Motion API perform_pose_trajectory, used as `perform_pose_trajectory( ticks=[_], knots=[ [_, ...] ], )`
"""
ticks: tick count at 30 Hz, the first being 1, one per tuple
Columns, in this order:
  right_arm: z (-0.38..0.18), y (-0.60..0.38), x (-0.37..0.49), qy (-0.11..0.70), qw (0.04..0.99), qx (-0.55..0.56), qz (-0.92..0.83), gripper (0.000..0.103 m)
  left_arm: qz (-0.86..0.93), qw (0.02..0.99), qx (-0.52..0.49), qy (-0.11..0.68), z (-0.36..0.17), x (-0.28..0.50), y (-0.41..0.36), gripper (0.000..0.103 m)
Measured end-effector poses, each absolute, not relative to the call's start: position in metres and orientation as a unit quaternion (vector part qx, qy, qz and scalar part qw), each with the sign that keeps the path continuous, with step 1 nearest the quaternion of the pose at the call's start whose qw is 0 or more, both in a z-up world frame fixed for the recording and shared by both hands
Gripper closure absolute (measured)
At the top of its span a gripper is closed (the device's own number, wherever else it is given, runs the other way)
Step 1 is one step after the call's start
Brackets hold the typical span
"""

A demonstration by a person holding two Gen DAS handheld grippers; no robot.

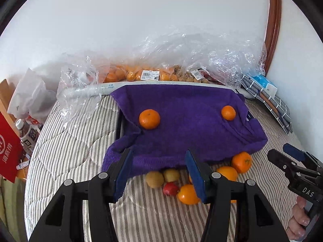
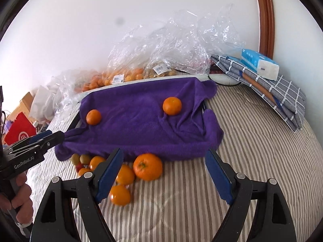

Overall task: Organize fruits
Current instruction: 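Open both grippers to release the fruits on the towel and withdraw, then grasp the large orange with the right gripper while the left gripper grasps a yellow fruit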

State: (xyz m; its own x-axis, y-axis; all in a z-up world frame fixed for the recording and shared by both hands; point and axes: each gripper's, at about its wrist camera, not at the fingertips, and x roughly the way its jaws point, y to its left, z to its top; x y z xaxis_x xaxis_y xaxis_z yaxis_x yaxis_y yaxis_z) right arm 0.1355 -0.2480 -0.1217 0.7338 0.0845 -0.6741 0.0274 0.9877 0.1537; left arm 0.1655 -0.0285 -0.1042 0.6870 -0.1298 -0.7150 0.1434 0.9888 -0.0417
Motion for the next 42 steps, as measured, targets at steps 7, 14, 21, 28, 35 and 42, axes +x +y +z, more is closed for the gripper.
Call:
perform_pose_trajectory(
  ticks=[7,14,21,28,35,42],
  knots=[
    [-0.117,-0.24,0.103,0.351,0.933,0.072,0.02,0.019,-0.07,0.92,0.004,0.385,-0.103,0.129,-0.016,0.051],
    [-0.122,-0.237,0.085,0.354,0.933,0.066,0.027,0.019,-0.052,0.92,-0.007,0.389,-0.111,0.108,0.004,0.051],
    [-0.146,-0.233,0.085,0.394,0.916,0.065,0.026,0.036,-0.036,0.912,-0.024,0.409,-0.128,0.105,0.028,0.051],
    [-0.166,-0.225,0.092,0.391,0.918,0.056,0.032,0.056,-0.018,0.91,-0.023,0.414,-0.136,0.112,0.044,0.051],
    [-0.168,-0.222,0.122,0.387,0.919,0.062,0.046,0.07,-0.017,0.904,-0.039,0.425,-0.148,0.13,0.053,0.051],
    [-0.182,-0.215,0.147,0.404,0.913,0.035,0.046,0.069,-0.02,0.898,-0.046,0.437,-0.158,0.145,0.053,0.051]
  ],
)
